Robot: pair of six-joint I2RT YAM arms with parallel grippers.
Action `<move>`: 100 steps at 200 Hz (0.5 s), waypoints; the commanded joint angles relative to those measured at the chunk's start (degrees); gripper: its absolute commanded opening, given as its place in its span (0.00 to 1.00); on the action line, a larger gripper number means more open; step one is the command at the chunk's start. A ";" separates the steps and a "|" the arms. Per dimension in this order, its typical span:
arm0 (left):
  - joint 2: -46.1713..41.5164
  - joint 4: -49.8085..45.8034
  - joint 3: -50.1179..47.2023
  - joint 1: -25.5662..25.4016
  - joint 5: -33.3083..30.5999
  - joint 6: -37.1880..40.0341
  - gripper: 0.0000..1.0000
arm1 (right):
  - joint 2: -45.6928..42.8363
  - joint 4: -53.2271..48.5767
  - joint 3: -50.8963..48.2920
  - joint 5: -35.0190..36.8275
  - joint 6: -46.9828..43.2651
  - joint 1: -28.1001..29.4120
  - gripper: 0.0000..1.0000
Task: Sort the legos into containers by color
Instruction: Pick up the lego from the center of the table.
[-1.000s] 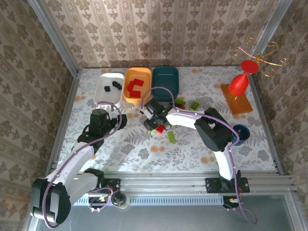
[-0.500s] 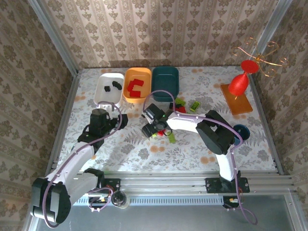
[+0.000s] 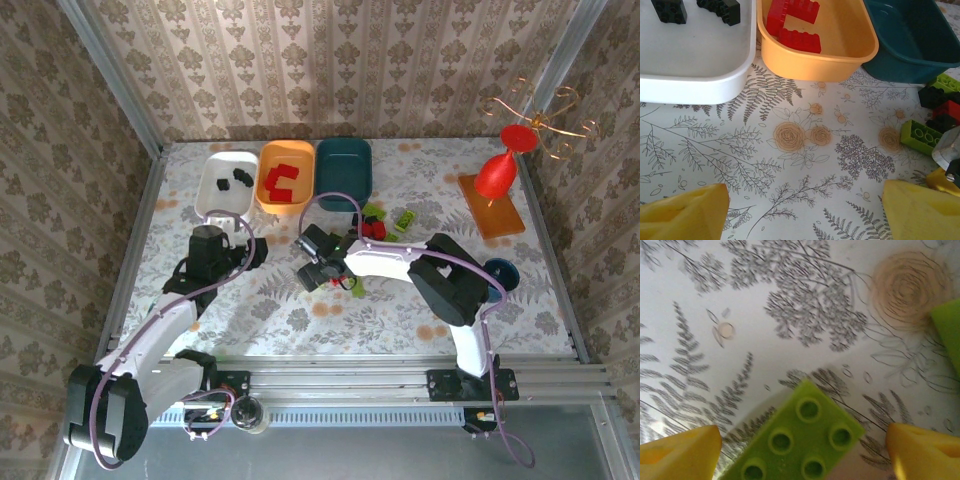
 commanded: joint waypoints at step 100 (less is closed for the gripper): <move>-0.22 0.90 -0.62 0.55 1.14 0.68 0.81 | 0.17 0.65 -0.05 -2.04 -2.97 -2.23 0.61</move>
